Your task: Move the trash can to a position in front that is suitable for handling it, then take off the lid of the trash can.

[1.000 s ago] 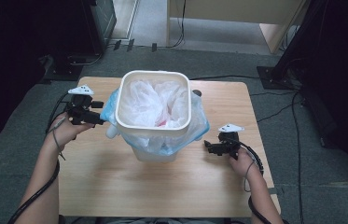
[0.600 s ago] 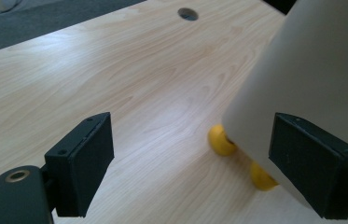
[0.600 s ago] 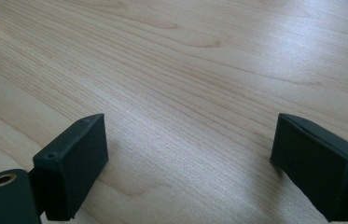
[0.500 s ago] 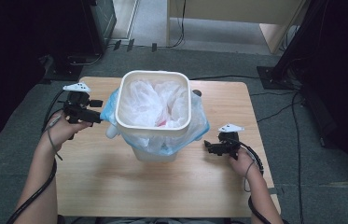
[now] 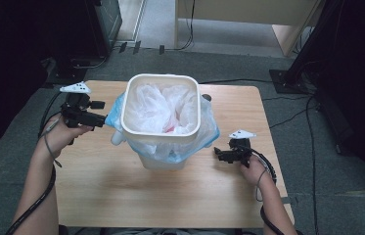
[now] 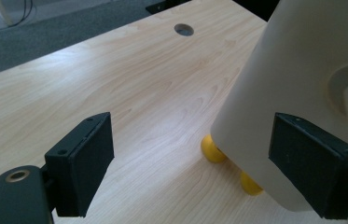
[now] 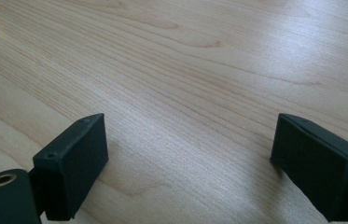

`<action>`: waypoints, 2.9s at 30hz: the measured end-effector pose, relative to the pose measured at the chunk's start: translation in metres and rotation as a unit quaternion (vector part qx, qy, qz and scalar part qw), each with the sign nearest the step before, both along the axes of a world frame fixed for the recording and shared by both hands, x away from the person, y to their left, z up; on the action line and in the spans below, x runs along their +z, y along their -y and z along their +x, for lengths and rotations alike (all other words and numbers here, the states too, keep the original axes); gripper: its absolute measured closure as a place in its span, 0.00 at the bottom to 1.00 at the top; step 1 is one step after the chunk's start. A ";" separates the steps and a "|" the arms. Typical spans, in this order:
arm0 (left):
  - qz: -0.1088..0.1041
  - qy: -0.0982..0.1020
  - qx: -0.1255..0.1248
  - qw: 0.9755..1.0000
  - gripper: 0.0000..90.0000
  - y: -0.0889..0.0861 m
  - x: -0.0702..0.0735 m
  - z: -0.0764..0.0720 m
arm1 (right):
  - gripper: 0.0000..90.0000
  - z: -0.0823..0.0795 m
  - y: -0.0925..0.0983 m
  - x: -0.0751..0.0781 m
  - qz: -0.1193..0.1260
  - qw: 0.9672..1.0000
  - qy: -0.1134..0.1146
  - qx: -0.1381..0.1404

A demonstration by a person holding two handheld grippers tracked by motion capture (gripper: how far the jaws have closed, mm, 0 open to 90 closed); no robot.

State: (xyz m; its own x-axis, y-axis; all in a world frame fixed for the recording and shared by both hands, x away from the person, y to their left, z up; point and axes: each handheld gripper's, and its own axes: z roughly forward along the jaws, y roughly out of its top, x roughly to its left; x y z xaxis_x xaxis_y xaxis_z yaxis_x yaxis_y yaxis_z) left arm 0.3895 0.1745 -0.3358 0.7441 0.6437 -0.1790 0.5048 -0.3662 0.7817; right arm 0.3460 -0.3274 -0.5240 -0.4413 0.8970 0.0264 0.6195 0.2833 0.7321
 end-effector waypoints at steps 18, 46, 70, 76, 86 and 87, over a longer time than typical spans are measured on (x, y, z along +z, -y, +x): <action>-0.004 0.022 -0.016 1.000 0.15 -0.002 0.028 -0.015 | 0.12 0.000 0.000 0.000 0.000 1.000 -0.001 -0.001; -0.002 0.045 -0.007 0.999 0.15 0.000 0.057 0.002 | 0.11 0.001 -0.002 0.000 0.001 1.000 0.000 -0.005; -0.014 0.042 -0.035 0.998 0.26 0.016 0.095 0.020 | 0.10 0.002 -0.003 0.000 -0.001 1.000 -0.001 -0.006; -0.016 0.056 -0.035 0.998 0.26 0.020 0.102 0.020 | 0.10 0.002 -0.003 0.000 -0.001 1.000 -0.001 -0.005; -0.013 0.056 -0.045 0.997 0.25 0.031 0.112 0.020 | 0.10 0.002 -0.003 0.000 -0.001 1.000 -0.001 -0.006; -0.015 0.057 -0.047 0.997 0.25 0.031 0.113 0.020 | 0.10 0.002 -0.003 0.000 -0.001 1.000 -0.001 -0.005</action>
State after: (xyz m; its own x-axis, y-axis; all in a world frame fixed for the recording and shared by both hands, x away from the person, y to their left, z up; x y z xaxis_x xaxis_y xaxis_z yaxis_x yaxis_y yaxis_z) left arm 0.4098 0.1430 -0.2232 0.8175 0.5658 -0.1075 0.3761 -0.3832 0.8436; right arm 0.3480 -0.3245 -0.5241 -0.4314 0.9018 0.0262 0.6242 0.2775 0.7303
